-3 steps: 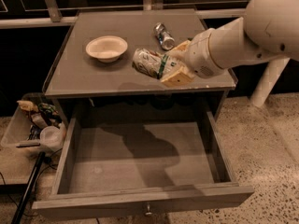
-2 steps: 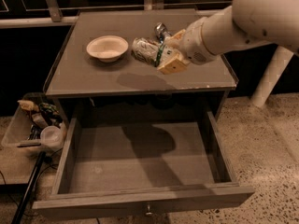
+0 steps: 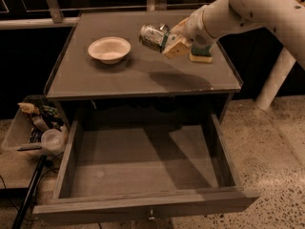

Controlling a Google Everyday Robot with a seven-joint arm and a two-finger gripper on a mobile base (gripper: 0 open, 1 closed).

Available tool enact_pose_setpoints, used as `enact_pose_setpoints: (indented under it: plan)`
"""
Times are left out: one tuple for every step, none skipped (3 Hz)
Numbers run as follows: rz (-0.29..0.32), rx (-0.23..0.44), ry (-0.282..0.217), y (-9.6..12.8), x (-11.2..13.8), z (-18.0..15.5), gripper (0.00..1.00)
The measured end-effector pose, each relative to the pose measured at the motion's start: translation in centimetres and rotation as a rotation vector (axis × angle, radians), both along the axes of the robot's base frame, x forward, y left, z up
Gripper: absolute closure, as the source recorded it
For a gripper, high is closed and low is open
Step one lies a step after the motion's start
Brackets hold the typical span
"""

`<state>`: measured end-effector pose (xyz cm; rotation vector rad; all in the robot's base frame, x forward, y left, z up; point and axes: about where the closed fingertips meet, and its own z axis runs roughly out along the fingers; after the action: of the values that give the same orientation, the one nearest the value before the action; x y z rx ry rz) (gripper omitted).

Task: Pick 7up can from top drawer and place on counter

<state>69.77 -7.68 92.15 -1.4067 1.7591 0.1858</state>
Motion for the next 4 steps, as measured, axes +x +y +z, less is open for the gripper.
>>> enact_pose_setpoints:
  plan:
    - [-0.01, 0.016, 0.026, -0.7, 2.5, -0.9, 1.0]
    - [0.022, -0.005, 0.059, -0.1, 3.4, -2.2, 1.0]
    - [0.043, -0.026, 0.089, 0.2, 3.3, -3.5, 1.0]
    - [0.065, -0.042, 0.109, 0.6, 3.2, -4.2, 1.0]
